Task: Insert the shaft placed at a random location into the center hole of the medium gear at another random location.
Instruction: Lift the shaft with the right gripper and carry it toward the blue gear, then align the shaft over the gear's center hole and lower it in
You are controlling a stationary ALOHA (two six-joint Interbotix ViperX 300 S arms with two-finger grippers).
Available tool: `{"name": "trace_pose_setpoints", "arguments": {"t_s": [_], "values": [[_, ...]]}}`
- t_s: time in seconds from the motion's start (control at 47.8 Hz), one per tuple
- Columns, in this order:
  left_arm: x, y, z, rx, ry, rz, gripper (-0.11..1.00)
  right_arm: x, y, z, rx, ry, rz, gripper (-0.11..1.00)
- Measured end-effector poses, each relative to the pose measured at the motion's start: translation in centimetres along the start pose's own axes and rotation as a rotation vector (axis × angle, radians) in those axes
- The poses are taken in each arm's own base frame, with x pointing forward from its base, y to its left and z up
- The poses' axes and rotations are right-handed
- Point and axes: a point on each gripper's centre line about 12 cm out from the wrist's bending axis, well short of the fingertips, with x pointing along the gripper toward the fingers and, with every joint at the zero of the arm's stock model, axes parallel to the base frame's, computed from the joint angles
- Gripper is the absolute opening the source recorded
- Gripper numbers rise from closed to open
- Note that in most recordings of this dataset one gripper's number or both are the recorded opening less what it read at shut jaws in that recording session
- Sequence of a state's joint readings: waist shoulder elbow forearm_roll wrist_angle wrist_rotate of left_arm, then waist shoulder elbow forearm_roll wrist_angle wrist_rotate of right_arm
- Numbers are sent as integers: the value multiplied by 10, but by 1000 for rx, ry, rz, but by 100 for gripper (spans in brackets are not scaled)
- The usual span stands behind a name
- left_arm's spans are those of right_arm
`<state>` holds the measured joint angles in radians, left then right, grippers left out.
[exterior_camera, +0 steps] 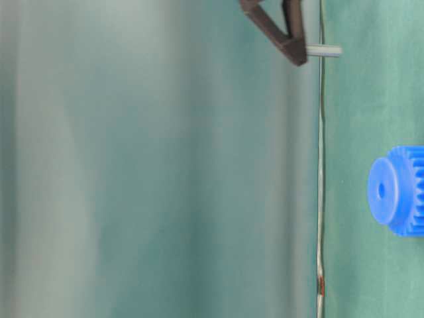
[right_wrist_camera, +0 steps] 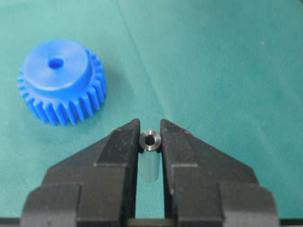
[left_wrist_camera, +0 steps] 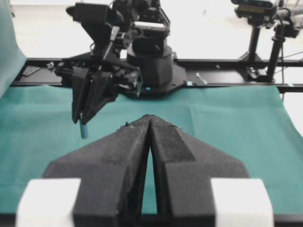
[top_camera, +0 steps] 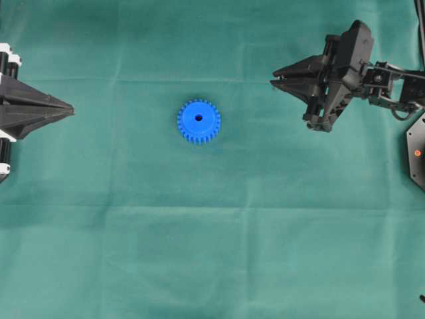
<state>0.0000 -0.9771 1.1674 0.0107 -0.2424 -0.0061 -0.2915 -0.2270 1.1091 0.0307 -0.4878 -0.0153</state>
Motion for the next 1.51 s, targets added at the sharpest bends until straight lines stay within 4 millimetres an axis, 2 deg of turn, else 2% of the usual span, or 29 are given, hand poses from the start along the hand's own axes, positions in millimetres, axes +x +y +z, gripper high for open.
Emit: {"name": "trace_pose_setpoints", "arguments": {"t_s": [0.67, 0.942, 1.298, 1.507], "values": [[0, 0, 1, 0, -2, 0, 0, 0, 4, 5, -4, 8, 13, 14], [0, 0, 0, -3, 2, 0, 0, 31, 25, 18, -22, 7, 67, 14], [1, 0, -2, -5, 12, 0, 0, 85, 64, 46, -53, 0, 147, 14], [1, 0, -2, -5, 14, 0, 0, 104, 73, 53, -57, 3, 159, 14]]}}
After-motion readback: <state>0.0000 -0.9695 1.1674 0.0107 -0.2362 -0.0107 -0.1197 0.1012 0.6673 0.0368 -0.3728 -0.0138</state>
